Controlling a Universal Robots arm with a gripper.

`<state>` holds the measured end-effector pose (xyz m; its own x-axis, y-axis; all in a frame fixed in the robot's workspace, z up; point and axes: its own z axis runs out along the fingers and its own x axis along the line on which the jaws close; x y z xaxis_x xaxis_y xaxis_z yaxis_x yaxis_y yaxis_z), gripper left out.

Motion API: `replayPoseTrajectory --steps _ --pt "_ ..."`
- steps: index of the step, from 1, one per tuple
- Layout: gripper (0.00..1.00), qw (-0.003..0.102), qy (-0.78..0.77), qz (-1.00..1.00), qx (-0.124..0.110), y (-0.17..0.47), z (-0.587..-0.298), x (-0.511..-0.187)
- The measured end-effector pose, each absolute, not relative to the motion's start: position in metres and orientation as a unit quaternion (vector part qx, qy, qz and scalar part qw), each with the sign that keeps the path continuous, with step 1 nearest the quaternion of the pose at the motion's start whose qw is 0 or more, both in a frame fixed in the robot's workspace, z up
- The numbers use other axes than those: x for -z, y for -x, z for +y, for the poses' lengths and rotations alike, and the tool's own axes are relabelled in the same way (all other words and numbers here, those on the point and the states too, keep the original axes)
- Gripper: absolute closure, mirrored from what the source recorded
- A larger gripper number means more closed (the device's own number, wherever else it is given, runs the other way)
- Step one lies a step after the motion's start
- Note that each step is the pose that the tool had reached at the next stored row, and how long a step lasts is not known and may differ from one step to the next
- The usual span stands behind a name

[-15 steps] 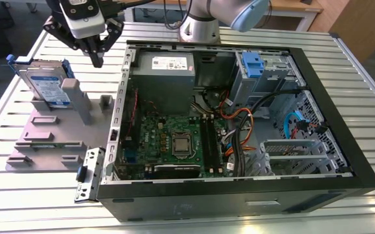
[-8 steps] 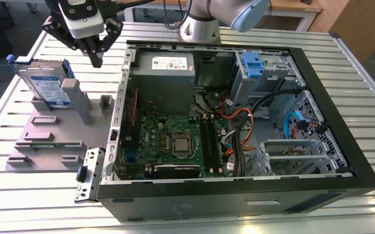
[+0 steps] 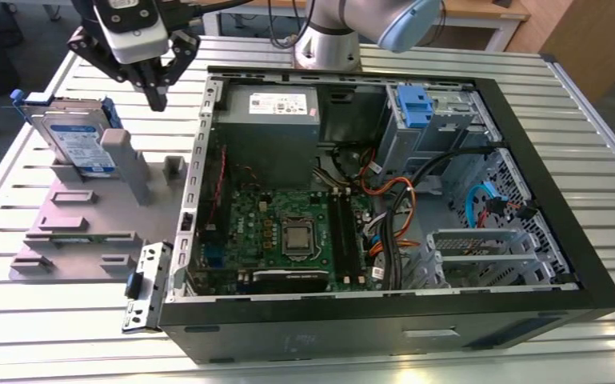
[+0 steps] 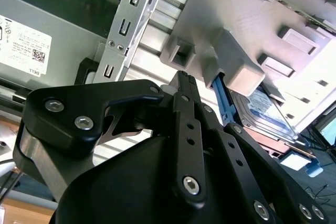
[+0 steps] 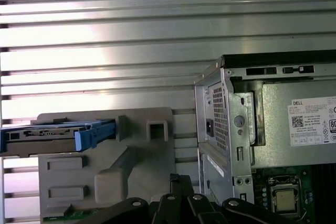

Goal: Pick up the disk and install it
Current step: 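Reach for the disk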

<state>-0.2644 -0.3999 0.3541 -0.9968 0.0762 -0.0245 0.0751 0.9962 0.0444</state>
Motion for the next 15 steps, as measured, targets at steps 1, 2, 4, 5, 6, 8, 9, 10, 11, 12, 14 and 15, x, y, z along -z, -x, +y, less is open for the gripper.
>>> replayPoseTrajectory --steps 1,2,4,5,6,8,9,10,11,12,14,15 --pt "0.89 0.013 -0.038 0.999 -0.022 0.2646 -0.3999 -0.3541" --pt "0.89 0.013 -0.038 0.999 -0.022 0.2648 -0.3999 -0.3541" --pt "0.89 0.013 -0.038 0.999 -0.022 0.2652 -0.3999 -0.354" --pt "0.89 0.013 -0.038 0.999 -0.022 0.2655 -0.3999 -0.354" --pt "0.89 0.013 -0.038 0.999 -0.022 0.2657 -0.3999 -0.354" --pt "0.89 0.013 -0.038 0.999 -0.022 0.2661 -0.3999 -0.3539" --pt "0.89 0.013 -0.038 0.999 -0.022 0.2663 -0.3999 -0.3539" --pt "0.89 0.013 -0.038 0.999 -0.022 0.2665 -0.3999 -0.3538" --pt "0.89 0.013 -0.038 0.999 -0.022 0.2667 -0.3999 -0.3538" --pt "0.89 0.013 -0.038 0.999 -0.022 0.2669 -0.3999 -0.3538" --pt "0.89 0.013 -0.038 0.999 -0.022 0.2673 -0.3999 -0.3537" --pt "0.89 0.013 -0.038 0.999 -0.022 0.2676 -0.3999 -0.3537"
